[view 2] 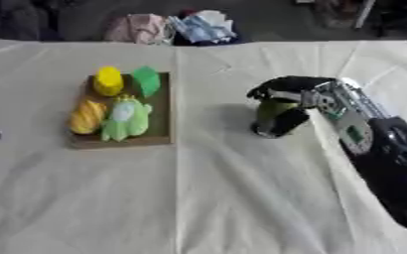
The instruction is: Pick up objects on the table and place them in the box.
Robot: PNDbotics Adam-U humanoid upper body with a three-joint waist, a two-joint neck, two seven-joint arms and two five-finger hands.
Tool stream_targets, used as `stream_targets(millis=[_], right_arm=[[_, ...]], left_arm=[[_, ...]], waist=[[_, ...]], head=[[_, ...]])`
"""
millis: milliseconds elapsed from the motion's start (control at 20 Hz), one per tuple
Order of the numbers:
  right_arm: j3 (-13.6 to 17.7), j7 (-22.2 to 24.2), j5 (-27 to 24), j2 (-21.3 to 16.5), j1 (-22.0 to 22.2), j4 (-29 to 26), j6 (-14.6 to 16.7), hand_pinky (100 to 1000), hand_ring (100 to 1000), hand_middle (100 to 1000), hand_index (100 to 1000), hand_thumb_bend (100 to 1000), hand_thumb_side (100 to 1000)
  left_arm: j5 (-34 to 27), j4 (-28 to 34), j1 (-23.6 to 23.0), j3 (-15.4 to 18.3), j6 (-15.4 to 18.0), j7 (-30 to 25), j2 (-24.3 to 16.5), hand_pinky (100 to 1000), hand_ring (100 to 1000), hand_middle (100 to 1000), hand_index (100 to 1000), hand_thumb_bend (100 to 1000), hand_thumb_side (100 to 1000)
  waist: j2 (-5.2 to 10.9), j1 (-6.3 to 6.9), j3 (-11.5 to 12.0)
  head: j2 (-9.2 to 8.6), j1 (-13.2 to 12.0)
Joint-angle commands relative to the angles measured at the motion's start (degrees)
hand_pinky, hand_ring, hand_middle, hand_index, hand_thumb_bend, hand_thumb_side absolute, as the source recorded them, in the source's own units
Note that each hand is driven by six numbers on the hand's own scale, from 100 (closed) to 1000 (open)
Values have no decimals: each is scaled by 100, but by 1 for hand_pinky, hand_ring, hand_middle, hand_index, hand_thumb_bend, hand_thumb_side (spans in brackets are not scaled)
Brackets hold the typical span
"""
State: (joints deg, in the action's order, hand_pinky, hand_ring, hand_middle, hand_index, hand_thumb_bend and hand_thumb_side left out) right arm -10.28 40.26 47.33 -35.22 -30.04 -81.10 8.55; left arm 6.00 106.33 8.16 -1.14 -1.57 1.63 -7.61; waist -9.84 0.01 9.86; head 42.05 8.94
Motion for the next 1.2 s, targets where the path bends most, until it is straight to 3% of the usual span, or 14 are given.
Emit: stream_targets(millis=[50, 250, 400, 500, 700, 1200], right_arm=[[120, -13, 228, -213, -6, 51, -17, 875, 882, 881, 945, 283, 574], [184, -102, 438, -176, 42, 128, -19, 862, 863, 826, 846, 217, 470], [239, -335, 484, -161, 50, 102, -66, 836, 819, 743, 654, 116, 272], [270, -575, 497, -156, 47, 44, -113, 816, 792, 695, 525, 100, 109], [300, -985, 529, -149, -36, -121, -147, 789, 747, 625, 383, 100, 100], [114, -1336, 300, 25, -638, -297, 17, 774, 721, 587, 354, 100, 100]], left_arm=[[8, 77, 40, 53, -3, 27, -107, 718, 831, 723, 810, 248, 404], [7, 79, 34, 60, -5, 33, -107, 718, 832, 724, 810, 247, 404], [5, 79, 28, 63, -6, 37, -106, 718, 832, 724, 810, 246, 406], [5, 76, 25, 64, -10, 38, -104, 719, 832, 724, 810, 246, 406], [1, 75, 23, 63, -11, 37, -102, 719, 833, 725, 810, 246, 407], [-13, 77, 17, 52, -4, 29, -97, 719, 834, 726, 810, 244, 407]], waist=[[139, -26, -15], [140, -10, -23], [143, -4, -27], [144, -2, -27], [147, -1, -24], [164, -11, 19]], head=[[-61, -22], [-58, -26], [-54, -28], [-53, -29], [-46, -19], [-30, 9]])
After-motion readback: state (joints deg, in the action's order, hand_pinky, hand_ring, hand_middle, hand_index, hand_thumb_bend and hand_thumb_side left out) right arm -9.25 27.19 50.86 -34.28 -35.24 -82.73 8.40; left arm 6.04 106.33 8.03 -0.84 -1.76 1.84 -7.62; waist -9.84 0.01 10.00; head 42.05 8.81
